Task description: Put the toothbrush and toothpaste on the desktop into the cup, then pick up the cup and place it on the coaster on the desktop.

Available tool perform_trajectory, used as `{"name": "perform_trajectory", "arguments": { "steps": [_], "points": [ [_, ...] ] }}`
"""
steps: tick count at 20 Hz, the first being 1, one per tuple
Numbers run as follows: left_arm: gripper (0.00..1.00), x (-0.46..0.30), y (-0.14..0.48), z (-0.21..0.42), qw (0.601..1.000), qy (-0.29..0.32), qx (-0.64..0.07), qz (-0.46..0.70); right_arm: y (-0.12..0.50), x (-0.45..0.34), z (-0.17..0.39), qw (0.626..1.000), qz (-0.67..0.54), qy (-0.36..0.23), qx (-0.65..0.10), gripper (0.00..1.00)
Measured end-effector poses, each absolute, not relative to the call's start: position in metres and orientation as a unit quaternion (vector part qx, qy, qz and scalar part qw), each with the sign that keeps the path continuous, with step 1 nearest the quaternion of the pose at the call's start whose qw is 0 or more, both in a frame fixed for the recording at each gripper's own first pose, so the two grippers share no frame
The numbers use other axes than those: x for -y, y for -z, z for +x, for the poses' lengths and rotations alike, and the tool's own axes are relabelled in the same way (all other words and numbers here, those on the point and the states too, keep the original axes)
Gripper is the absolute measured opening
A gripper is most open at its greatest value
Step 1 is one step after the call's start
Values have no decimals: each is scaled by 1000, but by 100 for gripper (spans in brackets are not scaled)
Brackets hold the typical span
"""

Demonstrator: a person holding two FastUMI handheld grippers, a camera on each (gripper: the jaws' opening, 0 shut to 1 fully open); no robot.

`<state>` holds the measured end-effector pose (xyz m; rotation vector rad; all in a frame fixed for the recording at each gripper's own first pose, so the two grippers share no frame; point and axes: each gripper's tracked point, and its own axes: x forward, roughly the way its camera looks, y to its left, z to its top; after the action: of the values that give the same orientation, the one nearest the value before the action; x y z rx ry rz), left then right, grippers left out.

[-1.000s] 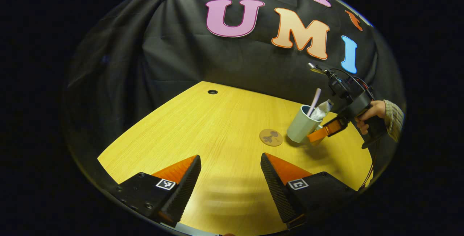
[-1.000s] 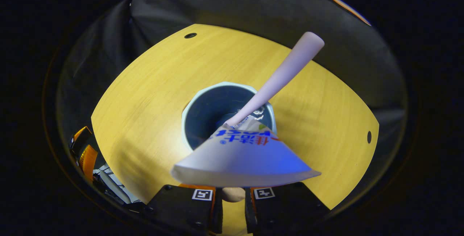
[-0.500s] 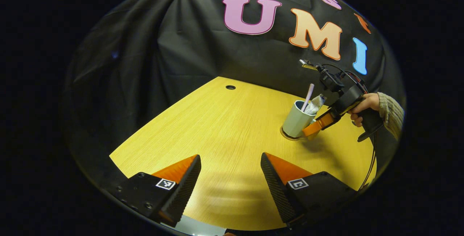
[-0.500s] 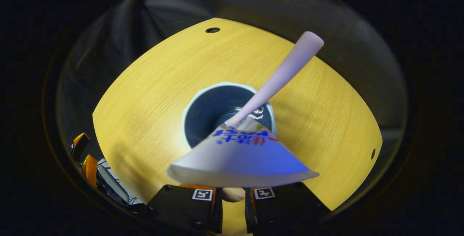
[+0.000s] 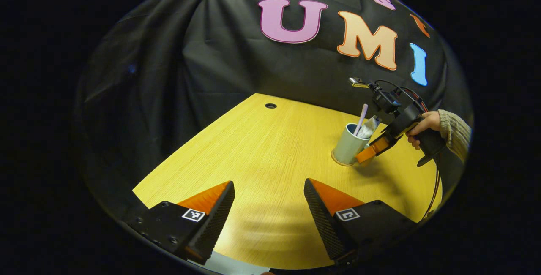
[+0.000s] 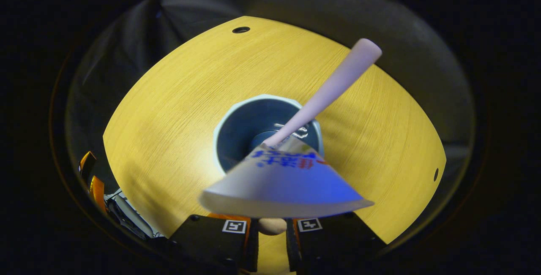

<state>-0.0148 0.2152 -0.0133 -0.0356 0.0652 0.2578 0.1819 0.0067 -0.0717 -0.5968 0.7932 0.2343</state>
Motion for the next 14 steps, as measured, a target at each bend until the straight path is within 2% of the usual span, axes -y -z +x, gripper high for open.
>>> {"name": "perform_trajectory", "arguments": {
  "steps": [1,2,5,6,7,8,14],
  "points": [
    [95,-212,13,-15,992,-125,-30,-15,73,-9,182,872,-291,-116,-375,28],
    [95,-209,10,-14,992,-122,-28,-13,69,-10,178,872,-296,-119,-372,37],
    [95,-197,4,-11,994,-108,-23,-11,62,-11,170,877,-285,-137,-362,73],
    [95,-192,3,-10,994,-104,-23,-8,58,-13,165,880,-280,-144,-355,89],
    [95,-188,2,-10,995,-100,-22,-6,53,-14,159,885,-272,-150,-347,97],
    [95,-184,1,-9,995,-96,-21,-5,47,-13,154,890,-264,-156,-338,100],
    [95,-156,-7,1,997,-72,-16,-17,8,31,99,929,-202,-140,-276,100]
  ]
}}
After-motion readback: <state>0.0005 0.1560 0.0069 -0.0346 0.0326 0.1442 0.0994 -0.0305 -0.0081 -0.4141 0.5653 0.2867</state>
